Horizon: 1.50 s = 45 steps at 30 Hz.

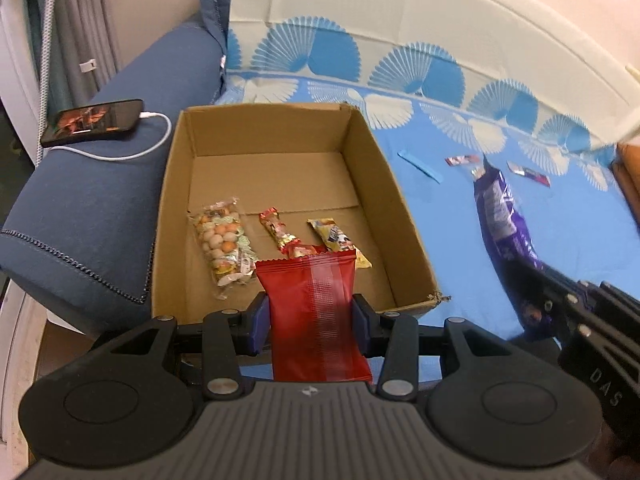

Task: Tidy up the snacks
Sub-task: 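Carry the red bar and purple bar over the box with both tools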

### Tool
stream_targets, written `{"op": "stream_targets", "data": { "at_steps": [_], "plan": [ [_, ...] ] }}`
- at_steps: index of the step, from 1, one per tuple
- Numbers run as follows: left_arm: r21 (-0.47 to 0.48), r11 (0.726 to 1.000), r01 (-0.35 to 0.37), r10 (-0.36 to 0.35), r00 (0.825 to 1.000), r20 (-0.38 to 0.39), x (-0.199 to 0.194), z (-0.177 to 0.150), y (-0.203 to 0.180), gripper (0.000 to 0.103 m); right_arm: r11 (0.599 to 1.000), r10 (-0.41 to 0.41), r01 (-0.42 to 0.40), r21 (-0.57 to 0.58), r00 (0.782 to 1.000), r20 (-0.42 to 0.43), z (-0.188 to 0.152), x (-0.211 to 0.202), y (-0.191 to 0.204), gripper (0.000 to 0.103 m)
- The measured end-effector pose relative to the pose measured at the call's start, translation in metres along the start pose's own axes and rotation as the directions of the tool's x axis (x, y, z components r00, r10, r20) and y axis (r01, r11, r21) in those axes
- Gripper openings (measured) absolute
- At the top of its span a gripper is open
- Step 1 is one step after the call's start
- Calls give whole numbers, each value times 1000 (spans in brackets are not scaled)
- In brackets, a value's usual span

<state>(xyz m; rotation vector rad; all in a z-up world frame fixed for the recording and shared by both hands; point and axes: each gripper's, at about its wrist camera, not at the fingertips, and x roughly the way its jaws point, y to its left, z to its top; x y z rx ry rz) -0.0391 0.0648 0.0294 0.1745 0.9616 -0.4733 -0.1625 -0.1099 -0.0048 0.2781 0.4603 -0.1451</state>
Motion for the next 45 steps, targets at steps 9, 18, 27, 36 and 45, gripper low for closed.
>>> {"op": "stream_targets", "data": {
  "at_steps": [9, 18, 27, 36, 45],
  "plan": [
    [-24, 999, 26, -25, 999, 33, -9, -5, 15, 47, 998, -26, 26, -57, 1000, -6, 1, -4, 27, 14],
    [-48, 999, 21, -19, 999, 41, -6, 2, 29, 47, 996, -33, 31, -84, 999, -27, 3, 3, 34, 14],
    [-49, 999, 17, -16, 999, 36, 4, 12, 33, 47, 996, -54, 50, -80, 997, -48, 8, 18, 29, 14],
    [-53, 999, 3, -1, 999, 38, 18, 30, 35, 47, 996, -48, 43, -77, 996, -68, 13, 38, 28, 14],
    [-61, 998, -7, 9, 1000, 28, 41, 54, 39, 47, 997, -33, 26, -67, 994, -103, 20, 68, 25, 14]
  ]
}}
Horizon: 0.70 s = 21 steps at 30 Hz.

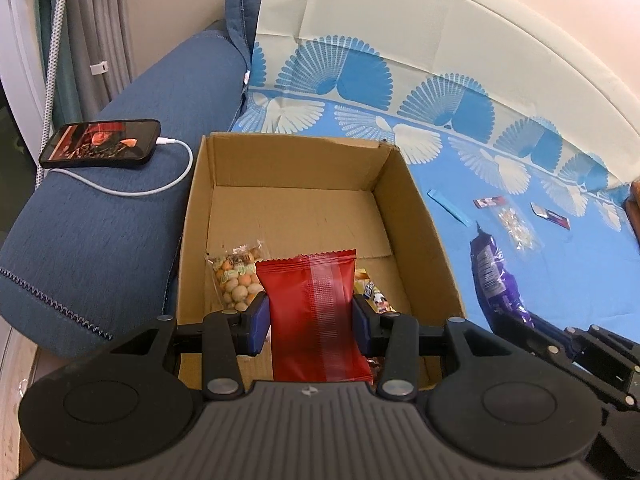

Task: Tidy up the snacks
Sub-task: 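Carry the red bar and purple bar over the box with both tools, then open both tools to drop the red and purple bars into the box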

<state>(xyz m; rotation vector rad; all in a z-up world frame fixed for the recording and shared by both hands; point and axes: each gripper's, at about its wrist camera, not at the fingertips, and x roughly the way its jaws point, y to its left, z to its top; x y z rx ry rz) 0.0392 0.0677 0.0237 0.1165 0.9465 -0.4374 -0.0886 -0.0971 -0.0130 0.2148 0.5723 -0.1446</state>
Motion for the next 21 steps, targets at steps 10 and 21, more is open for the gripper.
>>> {"op": "stream_targets", "data": {
  "at_steps": [10, 21],
  "plan": [
    [-8, 999, -33, 33, 998, -44, 39, 15, 10, 47, 1000, 11, -10, 17, 998, -54, 9, 42, -5, 14],
    [-5, 997, -71, 70, 995, -73, 80, 33, 16, 47, 999, 31, -29, 24, 994, -101, 17, 88, -4, 14]
  ]
}}
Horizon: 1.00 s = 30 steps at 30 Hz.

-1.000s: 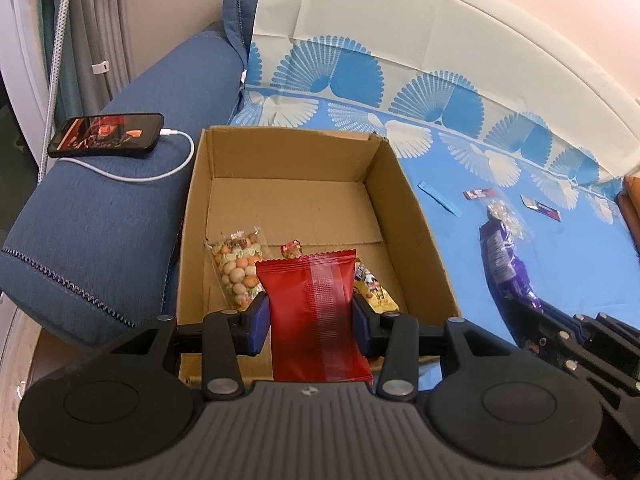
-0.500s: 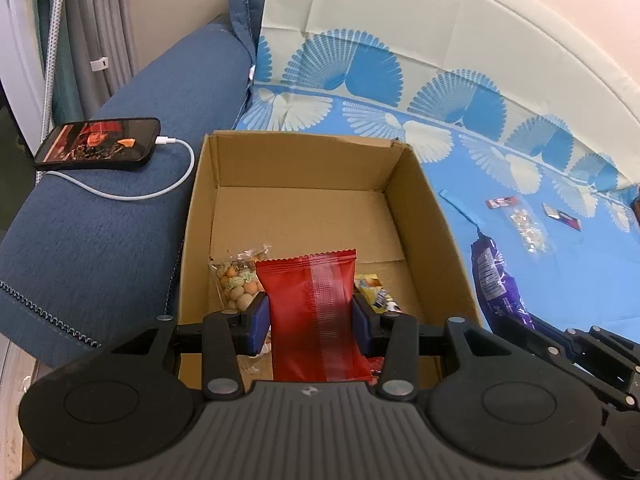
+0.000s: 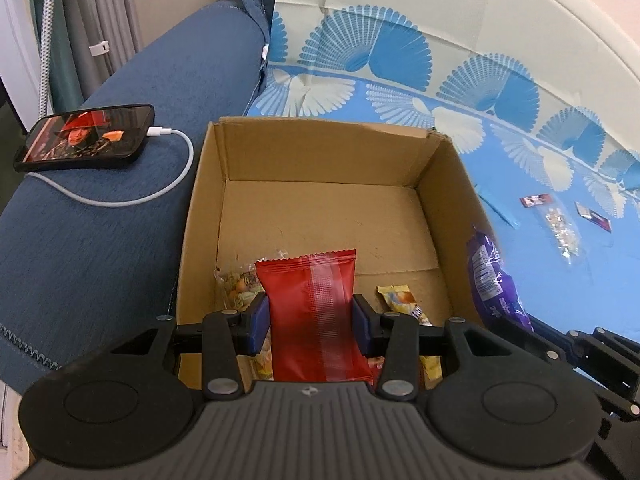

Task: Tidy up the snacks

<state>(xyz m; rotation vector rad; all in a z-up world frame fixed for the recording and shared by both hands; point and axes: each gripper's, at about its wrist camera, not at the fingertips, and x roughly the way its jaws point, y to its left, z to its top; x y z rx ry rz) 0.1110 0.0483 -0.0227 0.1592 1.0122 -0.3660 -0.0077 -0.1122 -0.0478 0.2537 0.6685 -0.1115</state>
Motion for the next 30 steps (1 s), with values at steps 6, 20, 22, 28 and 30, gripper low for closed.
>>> {"op": "stream_targets", "data": {
  "at_steps": [6, 20, 22, 28, 30],
  "plan": [
    [8, 1000, -27, 27, 1000, -15, 18, 8, -1, 52, 1000, -4, 4, 13, 1000, -13, 5, 16, -3, 14],
    [-1, 995, -96, 95, 984, -148, 9, -38, 17, 103, 994, 0, 10, 105, 995, -98, -5, 8, -2, 83],
    [-17, 994, -104, 101, 984, -149, -3, -50, 19, 103, 996, -9, 19, 87, 994, -113, -13, -3, 4, 85],
    [-12, 996, -84, 82, 990, -111, -36, -71, 16, 103, 999, -25, 27, 20, 995, -95, -28, -37, 23, 89],
    [2, 997, -80, 80, 993, -89, -46, -76, 12, 103, 999, -38, 38, -1, 997, -69, -30, -49, 27, 90]
  ]
}}
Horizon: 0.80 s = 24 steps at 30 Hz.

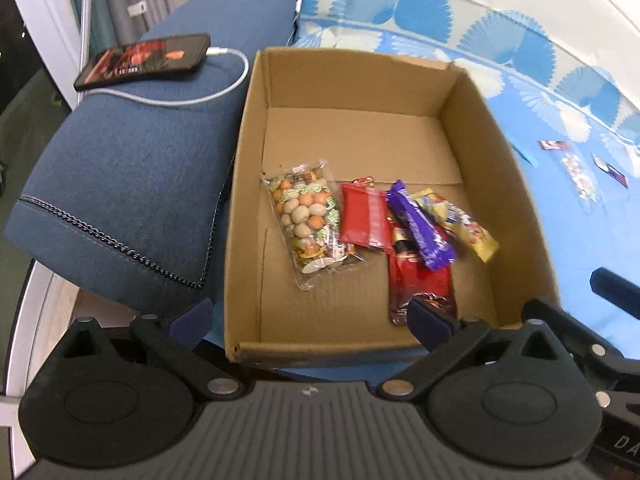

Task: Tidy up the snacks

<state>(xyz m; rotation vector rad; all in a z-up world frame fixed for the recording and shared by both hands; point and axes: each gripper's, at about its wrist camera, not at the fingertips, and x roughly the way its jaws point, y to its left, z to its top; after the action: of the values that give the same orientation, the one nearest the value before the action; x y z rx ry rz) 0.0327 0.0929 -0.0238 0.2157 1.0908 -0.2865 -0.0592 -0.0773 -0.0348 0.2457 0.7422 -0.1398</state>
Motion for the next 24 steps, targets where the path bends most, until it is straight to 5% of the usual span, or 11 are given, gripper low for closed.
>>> {"op": "stream_targets", "data": {
  "at_steps": [24],
  "plan": [
    [55, 998, -31, 21, 985, 170, -79, -51, -21, 103, 999, -10, 15, -29, 983, 185, -43, -96, 9, 96]
  ]
}}
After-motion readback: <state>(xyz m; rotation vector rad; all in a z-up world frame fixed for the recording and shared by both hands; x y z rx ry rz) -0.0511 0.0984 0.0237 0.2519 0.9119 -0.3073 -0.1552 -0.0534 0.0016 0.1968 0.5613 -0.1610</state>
